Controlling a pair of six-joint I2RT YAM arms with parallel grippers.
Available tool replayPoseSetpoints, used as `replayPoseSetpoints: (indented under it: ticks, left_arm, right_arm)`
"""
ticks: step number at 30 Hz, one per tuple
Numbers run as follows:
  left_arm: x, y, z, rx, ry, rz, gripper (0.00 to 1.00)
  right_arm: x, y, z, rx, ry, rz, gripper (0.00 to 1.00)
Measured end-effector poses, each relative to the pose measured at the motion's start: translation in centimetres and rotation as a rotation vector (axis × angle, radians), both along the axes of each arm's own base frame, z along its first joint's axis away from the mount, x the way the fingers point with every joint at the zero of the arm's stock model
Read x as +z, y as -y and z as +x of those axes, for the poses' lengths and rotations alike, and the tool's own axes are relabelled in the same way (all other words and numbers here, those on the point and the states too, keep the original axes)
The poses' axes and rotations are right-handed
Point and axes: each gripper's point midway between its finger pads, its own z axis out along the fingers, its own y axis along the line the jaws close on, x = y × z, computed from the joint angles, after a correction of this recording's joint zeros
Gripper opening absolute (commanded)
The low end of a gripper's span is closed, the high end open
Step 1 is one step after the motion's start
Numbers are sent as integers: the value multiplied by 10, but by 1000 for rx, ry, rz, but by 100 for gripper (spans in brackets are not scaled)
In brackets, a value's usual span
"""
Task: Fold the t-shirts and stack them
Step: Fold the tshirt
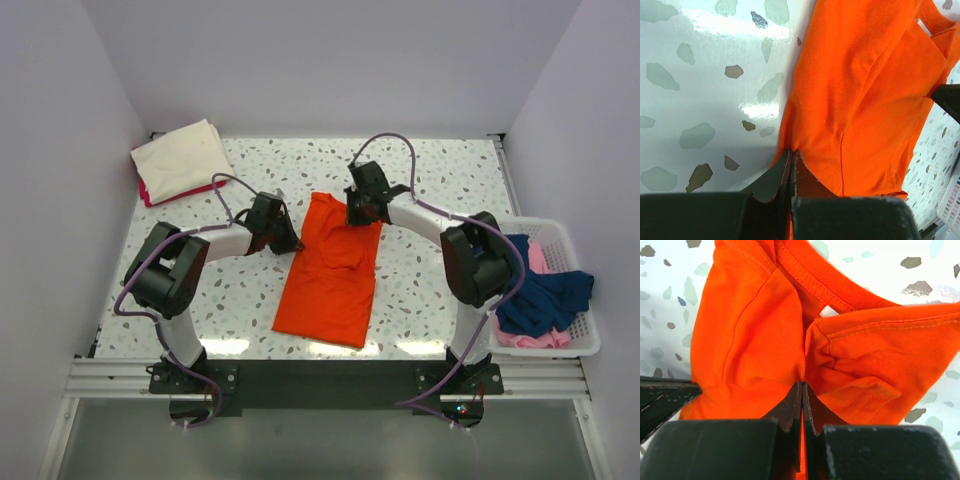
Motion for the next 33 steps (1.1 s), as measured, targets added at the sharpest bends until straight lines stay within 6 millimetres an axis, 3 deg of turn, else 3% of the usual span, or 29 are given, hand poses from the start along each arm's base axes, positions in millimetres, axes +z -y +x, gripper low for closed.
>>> replayPoseSetpoints:
  ticks: [9,16,23,27,30,33]
  left_arm:
    - [0,0,0,0,0,0,0]
    - [0,-1,1,3,-1,-1,0]
    - [0,0,1,-1,-1,-6,0]
    - [0,0,1,-2,0,-7,1]
    - [1,1,1,-4,0,-9,6]
    - [1,1,1,-10,3,-6,13]
  right_arm:
    - [32,2,-4,0,55,29,0]
    - [40,10,-14,-8,62,23,0]
    - [24,18,-15,-44,38,-20,1]
    - [-6,23,-14,-60,-15,-74,1]
    - [-30,26,-12,-69,-62,-119,1]
    - [-29,25,-6,-81,-57,-123,6]
